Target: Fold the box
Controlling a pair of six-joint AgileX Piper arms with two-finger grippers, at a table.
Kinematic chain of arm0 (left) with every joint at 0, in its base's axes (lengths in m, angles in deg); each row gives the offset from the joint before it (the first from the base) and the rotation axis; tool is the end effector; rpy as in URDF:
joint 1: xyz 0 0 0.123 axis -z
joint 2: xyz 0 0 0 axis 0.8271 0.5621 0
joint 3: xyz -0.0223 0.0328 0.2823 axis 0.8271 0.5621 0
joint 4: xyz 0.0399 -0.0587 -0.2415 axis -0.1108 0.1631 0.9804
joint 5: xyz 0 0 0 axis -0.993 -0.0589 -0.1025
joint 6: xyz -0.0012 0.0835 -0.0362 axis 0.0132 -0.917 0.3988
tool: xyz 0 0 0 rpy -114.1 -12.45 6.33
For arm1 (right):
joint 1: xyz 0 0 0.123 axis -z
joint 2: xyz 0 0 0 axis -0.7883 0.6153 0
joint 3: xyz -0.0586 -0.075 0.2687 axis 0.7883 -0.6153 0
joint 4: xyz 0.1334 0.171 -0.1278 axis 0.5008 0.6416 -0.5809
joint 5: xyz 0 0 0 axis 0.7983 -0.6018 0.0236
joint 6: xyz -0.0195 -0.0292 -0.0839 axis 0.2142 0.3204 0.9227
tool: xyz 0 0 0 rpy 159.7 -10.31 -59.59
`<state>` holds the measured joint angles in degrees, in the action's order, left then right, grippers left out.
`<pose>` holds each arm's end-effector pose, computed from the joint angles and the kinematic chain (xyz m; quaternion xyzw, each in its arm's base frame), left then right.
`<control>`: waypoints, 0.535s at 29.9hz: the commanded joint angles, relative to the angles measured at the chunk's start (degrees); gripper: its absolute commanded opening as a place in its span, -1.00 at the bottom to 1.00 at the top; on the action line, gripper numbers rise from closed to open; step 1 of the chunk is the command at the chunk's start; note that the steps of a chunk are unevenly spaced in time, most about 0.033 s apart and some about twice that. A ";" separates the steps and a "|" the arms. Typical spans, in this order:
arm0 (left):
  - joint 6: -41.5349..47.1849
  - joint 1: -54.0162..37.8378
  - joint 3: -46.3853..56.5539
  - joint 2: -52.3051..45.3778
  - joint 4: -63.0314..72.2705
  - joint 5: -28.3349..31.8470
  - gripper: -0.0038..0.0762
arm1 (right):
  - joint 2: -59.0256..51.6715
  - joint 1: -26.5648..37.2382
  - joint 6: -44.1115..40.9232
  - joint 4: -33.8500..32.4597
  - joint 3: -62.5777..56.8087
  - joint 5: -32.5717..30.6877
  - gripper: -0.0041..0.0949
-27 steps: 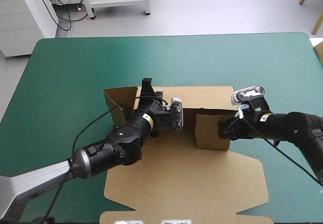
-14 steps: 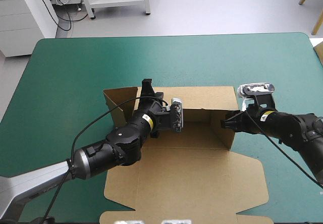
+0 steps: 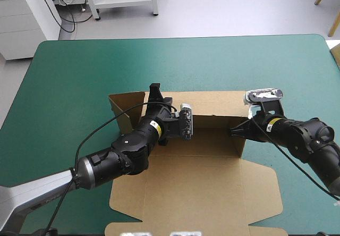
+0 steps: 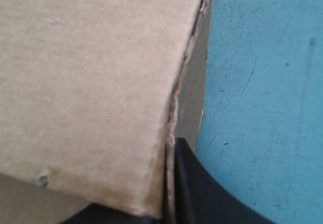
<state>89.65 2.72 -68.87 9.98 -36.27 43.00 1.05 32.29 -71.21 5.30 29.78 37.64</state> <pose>0.2056 -0.2477 0.3003 0.6537 0.5587 0.2244 0.4584 0.2098 0.0793 0.3200 -0.1008 0.9222 0.1081 0.3575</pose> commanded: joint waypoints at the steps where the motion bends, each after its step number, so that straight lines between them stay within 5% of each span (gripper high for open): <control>1: 1.01 1.01 0.12 -0.15 6.20 6.43 -0.92 | -0.03 -0.15 -0.66 1.70 1.14 1.77 -0.96; 5: 1.01 1.01 0.12 -0.28 5.52 6.99 -0.73 | 0.55 -0.15 -1.63 1.70 1.14 3.29 -0.96; 12: 0.87 3.87 0.12 -0.51 5.62 2.26 0.14 | 4.19 -0.15 -2.64 1.70 1.25 5.51 -0.96; 16: 1.11 6.97 0.12 -1.97 5.26 -1.89 0.20 | 6.20 -0.15 -2.64 1.70 1.25 6.81 -0.96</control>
<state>89.76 6.75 -68.06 10.26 -33.12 39.41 4.20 32.34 -74.16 4.12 30.85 40.41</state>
